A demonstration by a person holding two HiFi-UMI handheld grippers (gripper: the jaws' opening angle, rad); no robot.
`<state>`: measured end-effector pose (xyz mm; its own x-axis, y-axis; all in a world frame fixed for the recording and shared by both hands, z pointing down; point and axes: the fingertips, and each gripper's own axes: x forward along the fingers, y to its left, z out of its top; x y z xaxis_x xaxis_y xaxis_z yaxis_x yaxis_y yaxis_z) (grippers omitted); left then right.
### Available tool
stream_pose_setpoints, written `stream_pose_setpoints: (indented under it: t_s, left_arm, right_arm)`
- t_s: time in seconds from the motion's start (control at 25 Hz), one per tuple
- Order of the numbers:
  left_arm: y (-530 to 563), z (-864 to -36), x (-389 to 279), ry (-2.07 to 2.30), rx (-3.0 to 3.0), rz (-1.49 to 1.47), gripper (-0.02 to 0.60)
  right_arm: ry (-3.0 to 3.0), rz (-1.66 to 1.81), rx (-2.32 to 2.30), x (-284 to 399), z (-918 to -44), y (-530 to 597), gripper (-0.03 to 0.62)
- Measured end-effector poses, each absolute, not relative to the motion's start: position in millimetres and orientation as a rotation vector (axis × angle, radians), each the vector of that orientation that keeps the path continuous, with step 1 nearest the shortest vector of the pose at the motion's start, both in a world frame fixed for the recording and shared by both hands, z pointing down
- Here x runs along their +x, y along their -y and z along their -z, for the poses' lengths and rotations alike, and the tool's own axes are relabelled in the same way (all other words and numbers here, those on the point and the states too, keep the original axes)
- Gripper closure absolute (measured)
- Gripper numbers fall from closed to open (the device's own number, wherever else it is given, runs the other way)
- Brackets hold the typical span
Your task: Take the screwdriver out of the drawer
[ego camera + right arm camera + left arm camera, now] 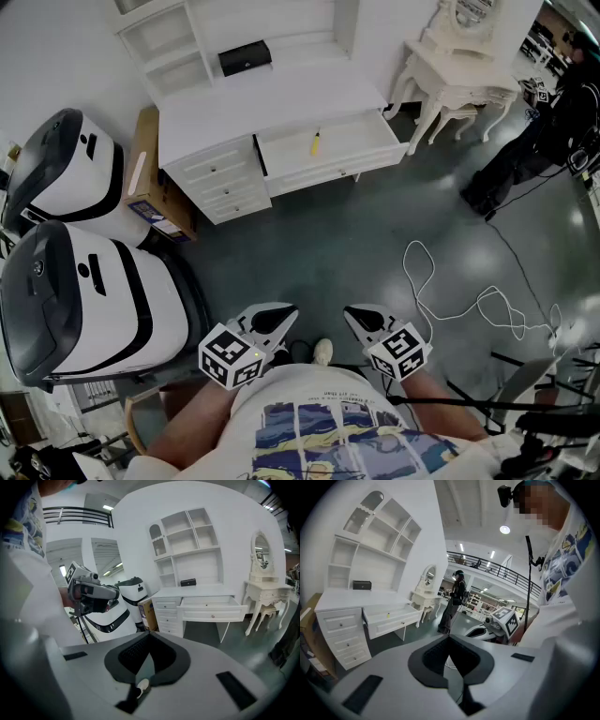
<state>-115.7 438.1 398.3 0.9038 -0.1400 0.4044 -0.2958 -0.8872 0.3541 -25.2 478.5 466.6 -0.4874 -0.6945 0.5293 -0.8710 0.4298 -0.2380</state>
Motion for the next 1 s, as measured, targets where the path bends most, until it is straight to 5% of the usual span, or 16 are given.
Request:
stream_pose_setpoints:
  t_s: [0.56, 1.0]
  left_arm:
    - [-432, -408, -102, 0.377, 2.642, -0.534, 0.568]
    - [-294, -422, -99, 0.273, 2.648, -0.487, 0.568]
  right_arm:
    - [2.346, -0.727, 1.320, -6, -481, -477, 0.571]
    - [2.227, -0.759, 1.443, 6, -495, -351, 0.568]
